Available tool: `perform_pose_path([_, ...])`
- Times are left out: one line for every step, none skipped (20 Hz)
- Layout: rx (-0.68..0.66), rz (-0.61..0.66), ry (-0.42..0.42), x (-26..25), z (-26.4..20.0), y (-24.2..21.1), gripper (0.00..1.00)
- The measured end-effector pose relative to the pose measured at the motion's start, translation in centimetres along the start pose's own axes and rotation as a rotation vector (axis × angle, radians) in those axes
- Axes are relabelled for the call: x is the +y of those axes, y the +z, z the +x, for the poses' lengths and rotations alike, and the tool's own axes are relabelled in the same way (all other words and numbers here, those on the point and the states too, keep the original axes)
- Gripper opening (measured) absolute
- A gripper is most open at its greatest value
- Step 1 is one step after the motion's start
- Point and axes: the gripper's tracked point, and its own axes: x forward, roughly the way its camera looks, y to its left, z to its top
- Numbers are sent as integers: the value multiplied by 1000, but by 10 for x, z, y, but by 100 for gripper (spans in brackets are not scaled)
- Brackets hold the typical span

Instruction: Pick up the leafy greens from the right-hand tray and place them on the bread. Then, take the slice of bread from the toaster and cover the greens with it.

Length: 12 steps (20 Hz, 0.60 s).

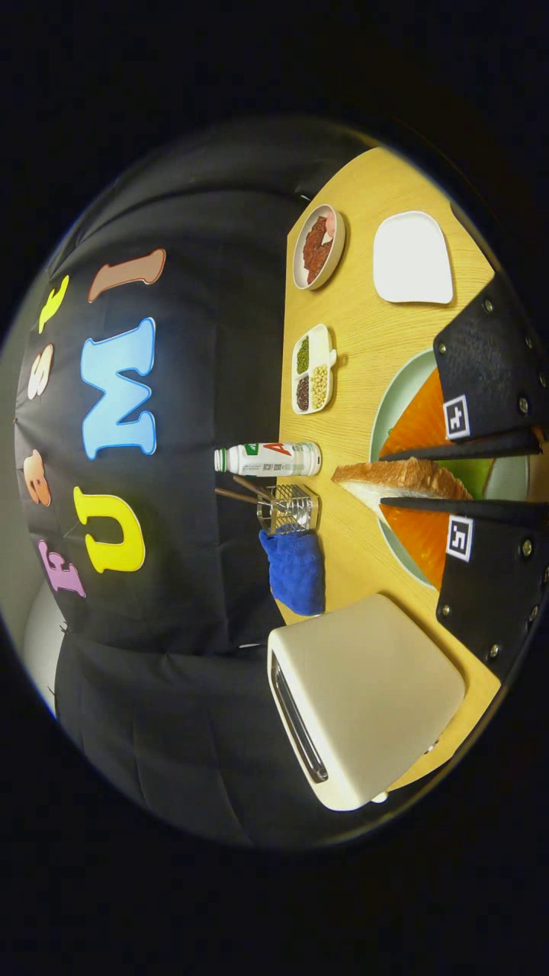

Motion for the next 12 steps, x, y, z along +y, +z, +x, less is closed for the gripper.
perform_pose_path([-2, -19, -17, -7, 1, -1, 33])
perform_pose_path([7, -27, -14, -10, 3, -6, 34])
perform_pose_path([11, -18, -15, -13, 6, -11, 34])
perform_pose_path([15, -5, -12, -15, 6, -13, 34])
perform_pose_path([20, 7, -4, -16, 6, -14, 34])
perform_pose_path([20, 8, -11, -19, 7, -14, 34])
perform_pose_path([23, 9, -5, -20, 8, -15, 37])
perform_pose_path([28, 7, -2, -20, 7, -17, 37])
perform_pose_path([29, -5, -4, -20, 8, -19, 37])
perform_pose_path([36, -32, -7, -23, 7, -22, 40])
perform_pose_path([36, -63, -28, -28, 6, -22, 40])
perform_pose_path([29, -105, -60, -35, 5, -22, 46])
